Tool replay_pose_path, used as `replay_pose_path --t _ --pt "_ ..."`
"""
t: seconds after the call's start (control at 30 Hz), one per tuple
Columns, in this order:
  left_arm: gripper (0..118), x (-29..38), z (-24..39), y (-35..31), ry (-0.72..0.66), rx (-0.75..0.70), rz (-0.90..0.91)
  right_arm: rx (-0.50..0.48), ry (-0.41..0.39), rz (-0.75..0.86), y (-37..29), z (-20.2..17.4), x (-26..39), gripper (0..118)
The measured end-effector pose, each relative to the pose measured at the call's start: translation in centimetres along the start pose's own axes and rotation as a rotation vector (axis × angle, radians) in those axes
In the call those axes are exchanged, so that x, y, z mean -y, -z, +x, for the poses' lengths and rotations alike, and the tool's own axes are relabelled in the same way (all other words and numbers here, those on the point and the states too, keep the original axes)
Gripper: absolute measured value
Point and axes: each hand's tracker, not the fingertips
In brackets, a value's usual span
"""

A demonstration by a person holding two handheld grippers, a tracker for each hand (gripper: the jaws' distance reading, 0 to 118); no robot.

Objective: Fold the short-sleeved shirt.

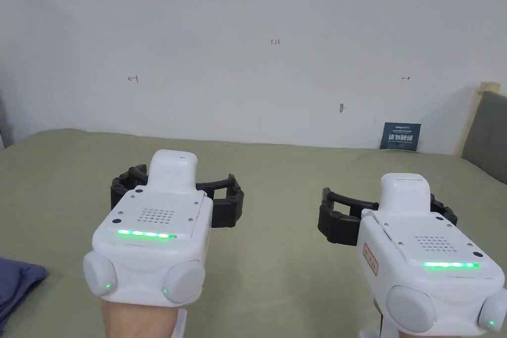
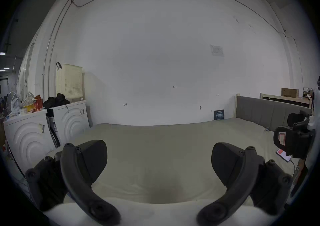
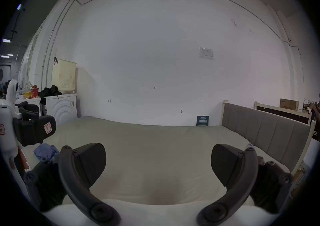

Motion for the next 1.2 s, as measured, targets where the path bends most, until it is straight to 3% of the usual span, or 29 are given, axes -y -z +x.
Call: replay_pose_path --t 1.2 --pt "118 -0.5 0.9 -0.9 0.006 0.021 0.005 0.015 -0.014 0.007 -0.3 0.3 0.5 118"
